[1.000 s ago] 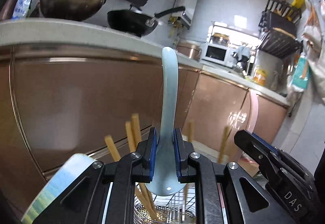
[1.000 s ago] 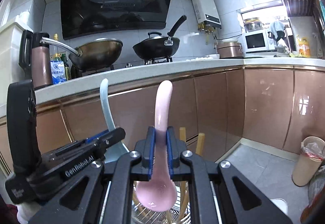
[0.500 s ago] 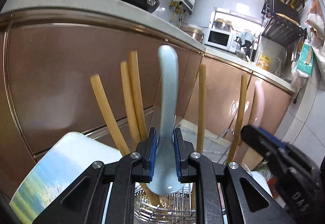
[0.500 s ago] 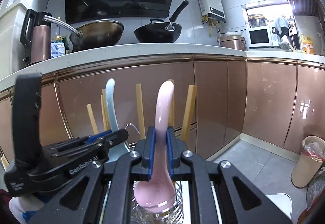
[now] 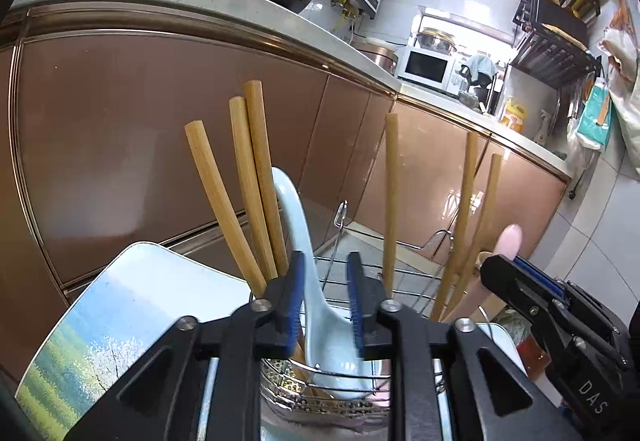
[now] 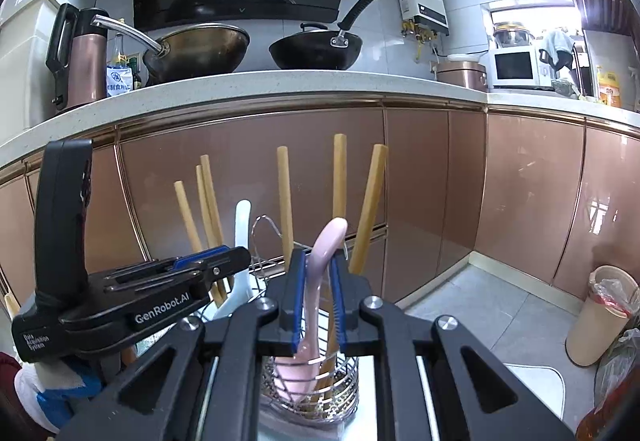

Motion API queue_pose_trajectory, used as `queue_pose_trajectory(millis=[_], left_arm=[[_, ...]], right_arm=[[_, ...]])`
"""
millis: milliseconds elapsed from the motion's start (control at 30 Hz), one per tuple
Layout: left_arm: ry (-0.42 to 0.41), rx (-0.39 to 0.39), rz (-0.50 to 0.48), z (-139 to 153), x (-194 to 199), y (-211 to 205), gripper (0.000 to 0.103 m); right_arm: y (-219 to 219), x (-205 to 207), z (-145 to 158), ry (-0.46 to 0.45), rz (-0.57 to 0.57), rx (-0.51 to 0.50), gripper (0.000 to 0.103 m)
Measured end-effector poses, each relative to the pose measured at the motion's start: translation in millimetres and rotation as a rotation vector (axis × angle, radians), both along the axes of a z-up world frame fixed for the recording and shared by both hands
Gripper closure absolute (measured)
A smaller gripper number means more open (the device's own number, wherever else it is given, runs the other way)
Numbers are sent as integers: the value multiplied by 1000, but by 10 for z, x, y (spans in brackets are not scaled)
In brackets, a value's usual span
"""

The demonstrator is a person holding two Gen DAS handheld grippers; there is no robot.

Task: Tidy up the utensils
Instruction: 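Lower the spoons bowl-first into the wire holder and open both tools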

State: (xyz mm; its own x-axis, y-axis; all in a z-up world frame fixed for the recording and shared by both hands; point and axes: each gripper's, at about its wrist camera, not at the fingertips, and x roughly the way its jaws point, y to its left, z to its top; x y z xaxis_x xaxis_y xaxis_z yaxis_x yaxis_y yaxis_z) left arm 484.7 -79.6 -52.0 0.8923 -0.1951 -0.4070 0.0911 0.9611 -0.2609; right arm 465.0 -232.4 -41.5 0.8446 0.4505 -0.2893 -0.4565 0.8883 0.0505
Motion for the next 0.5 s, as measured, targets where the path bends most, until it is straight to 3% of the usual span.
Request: queue_pose_trajectory(millis=[100,333,500], left_arm=[[-2,-11,-9,53,-40,7,69],[-5,-24,-28,196,-205,47,69],[-18,5,-50,417,-453,182,60]], right_arm=[[-40,-28,38,6,-17,6,80],[-149,-145,142,14,-53,18,78],[-240,-394,301,12,-73,22,77]])
